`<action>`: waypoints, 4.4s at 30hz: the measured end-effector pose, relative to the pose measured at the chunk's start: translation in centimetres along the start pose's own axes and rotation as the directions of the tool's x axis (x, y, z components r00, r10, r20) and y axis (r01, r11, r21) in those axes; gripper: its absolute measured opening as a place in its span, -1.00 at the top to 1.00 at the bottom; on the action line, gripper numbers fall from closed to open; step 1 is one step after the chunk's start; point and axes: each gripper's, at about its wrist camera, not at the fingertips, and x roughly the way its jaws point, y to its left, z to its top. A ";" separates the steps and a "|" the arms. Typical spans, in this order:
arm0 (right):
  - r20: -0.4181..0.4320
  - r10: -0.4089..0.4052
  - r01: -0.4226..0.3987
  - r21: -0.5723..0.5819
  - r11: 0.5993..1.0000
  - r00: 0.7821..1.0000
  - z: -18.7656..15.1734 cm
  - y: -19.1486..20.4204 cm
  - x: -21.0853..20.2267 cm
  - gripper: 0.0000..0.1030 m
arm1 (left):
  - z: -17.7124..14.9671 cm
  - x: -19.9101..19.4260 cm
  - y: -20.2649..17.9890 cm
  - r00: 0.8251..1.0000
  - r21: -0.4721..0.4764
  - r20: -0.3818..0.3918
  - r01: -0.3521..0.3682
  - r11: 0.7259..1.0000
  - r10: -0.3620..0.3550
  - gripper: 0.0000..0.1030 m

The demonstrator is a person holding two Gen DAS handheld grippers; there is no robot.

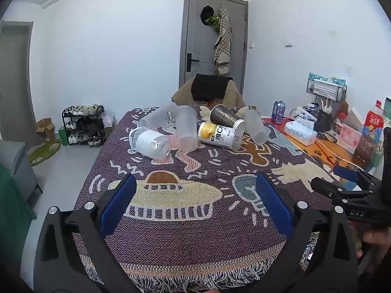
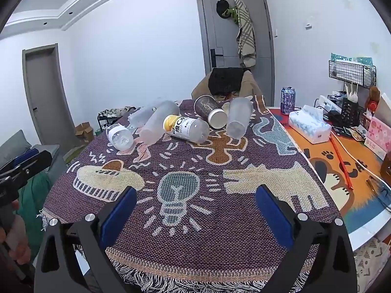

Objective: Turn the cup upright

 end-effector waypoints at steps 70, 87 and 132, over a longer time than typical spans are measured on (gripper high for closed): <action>0.006 0.067 -0.067 -0.008 0.998 0.998 1.5 0.5 2.3 -0.85 | 0.8 2.3 2.1 0.999 -0.057 -0.035 0.029 0.998 -0.031 -0.89; -0.010 0.086 -0.085 0.057 0.995 0.996 3.9 -0.5 7.6 -0.85 | 5.9 11.0 6.8 0.985 -0.214 -0.153 0.041 0.976 -0.075 -0.89; -0.157 0.065 -0.049 0.109 0.993 0.985 8.5 -1.9 19.5 -0.85 | 4.9 32.3 17.0 0.828 -0.624 -0.509 -0.168 0.763 -0.234 -0.59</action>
